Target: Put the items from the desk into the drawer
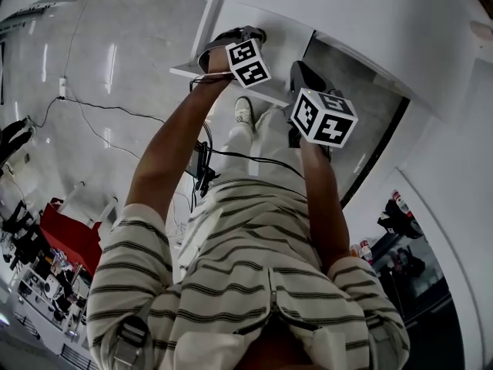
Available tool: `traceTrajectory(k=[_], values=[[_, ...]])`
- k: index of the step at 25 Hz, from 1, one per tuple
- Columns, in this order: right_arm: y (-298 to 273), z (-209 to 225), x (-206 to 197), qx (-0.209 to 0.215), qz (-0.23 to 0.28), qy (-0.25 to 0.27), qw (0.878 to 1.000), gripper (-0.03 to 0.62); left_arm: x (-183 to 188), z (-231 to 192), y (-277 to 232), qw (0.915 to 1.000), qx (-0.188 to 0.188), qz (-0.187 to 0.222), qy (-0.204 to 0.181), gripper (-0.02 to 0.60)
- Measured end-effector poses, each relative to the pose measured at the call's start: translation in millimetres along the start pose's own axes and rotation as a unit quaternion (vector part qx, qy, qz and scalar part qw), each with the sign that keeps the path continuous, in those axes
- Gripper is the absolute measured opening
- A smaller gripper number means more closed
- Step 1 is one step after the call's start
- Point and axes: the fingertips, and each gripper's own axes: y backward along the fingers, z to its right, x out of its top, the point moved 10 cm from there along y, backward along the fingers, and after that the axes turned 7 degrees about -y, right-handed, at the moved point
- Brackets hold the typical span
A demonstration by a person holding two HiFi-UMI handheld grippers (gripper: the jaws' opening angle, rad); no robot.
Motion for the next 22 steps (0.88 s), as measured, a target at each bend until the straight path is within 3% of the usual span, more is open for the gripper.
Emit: traceTrajectory(k=[7,14,22], values=[[7.5,-11.5,8.6,0.008,0.014,0.011,1.0,0.012,11.0,-11.0,29.9,0.9997,0.02,0.009,0.006,0.006],[16.9,-23.4,15.6,0.016,0.027,0.024,0.999,0.012,21.7,-18.2,67.8,0.9952,0.048,0.053,0.066,0.006],[29.8,-37.8,35.3,0.022,0.05,0.041,0.998,0.012,33.9,-26.3,109.2,0.9826,0.07,0.101,0.14,0.006]])
